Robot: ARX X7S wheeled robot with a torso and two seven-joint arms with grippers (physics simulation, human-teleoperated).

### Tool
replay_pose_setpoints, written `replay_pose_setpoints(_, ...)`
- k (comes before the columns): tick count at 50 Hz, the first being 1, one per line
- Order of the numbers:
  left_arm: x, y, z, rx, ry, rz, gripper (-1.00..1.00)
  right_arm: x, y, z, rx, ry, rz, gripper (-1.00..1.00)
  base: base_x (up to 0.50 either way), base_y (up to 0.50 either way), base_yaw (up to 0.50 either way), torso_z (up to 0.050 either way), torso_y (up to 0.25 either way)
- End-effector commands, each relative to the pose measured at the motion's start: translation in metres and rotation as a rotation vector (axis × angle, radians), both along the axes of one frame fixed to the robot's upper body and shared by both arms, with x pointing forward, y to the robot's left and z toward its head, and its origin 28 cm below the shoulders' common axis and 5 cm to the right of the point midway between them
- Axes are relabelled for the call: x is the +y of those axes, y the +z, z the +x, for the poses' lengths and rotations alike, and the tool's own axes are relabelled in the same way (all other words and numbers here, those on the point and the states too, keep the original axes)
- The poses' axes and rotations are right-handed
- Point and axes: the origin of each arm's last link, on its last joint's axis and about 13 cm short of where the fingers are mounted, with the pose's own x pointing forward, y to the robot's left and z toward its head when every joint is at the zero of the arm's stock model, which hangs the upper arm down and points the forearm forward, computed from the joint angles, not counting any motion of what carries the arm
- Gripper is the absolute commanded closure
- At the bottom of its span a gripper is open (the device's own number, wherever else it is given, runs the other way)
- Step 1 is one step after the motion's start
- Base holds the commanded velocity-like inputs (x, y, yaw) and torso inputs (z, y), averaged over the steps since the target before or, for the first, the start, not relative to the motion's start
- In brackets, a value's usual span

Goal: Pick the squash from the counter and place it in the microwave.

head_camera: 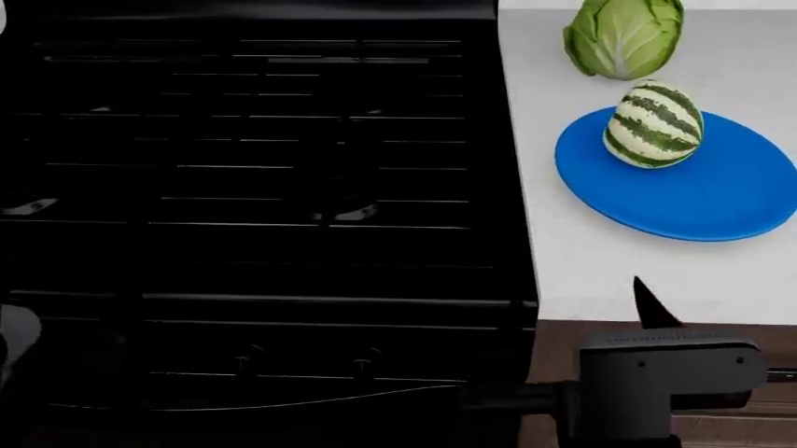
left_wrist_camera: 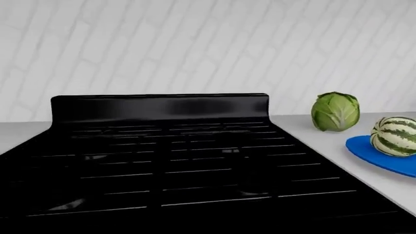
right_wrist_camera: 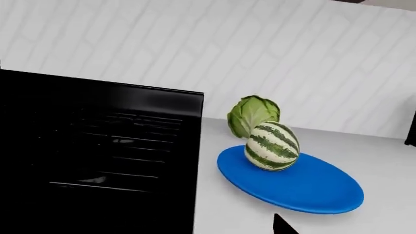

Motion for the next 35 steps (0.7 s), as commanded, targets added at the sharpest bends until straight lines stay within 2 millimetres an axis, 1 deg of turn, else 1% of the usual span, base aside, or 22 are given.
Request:
replay_pose_setpoints(1,0.015,0.024,0.012,-0.043,0.046,-0.016,-1.00,-0.011,0.023,0.004,-0.040,-0.016,-0.004,-1.00,0.00,0.00,0.00,0.000,0.000)
replay_pose_setpoints(3,0.018,0.026,0.012,-0.043,0.049,-0.048,-1.00,-0.012,0.026,0.002,-0.047,-0.014,-0.002,-1.00,0.00,0.00,0.00,0.000,0.000)
replay_pose_setpoints(8,0.018,0.025,0.011,-0.030,0.049,-0.064,-1.00,-0.010,0.024,0.002,-0.045,-0.003,0.005,-1.00,0.00,0.00,0.00,0.000,0.000)
replay_pose_setpoints(18,0.014,0.019,0.010,-0.053,0.019,-0.020,-1.00,-0.009,0.022,0.002,-0.042,0.006,0.008,-1.00,0.00,-0.50,0.00,0.000,0.000)
replay_pose_setpoints(24,0.013,0.017,0.012,-0.038,0.032,-0.026,-1.00,-0.009,0.021,0.001,-0.043,0.002,0.011,-1.00,0.00,-0.50,0.00,0.000,0.000)
replay_pose_setpoints(30,0.011,0.016,0.011,-0.036,0.014,-0.053,-1.00,-0.009,0.020,0.001,-0.041,0.004,0.016,-1.00,0.00,-0.50,0.00,0.000,0.000)
replay_pose_setpoints(35,0.009,0.014,0.010,-0.030,0.001,-0.041,-1.00,-0.010,0.021,0.000,-0.044,0.004,0.016,-1.00,0.00,-0.50,0.00,0.000,0.000)
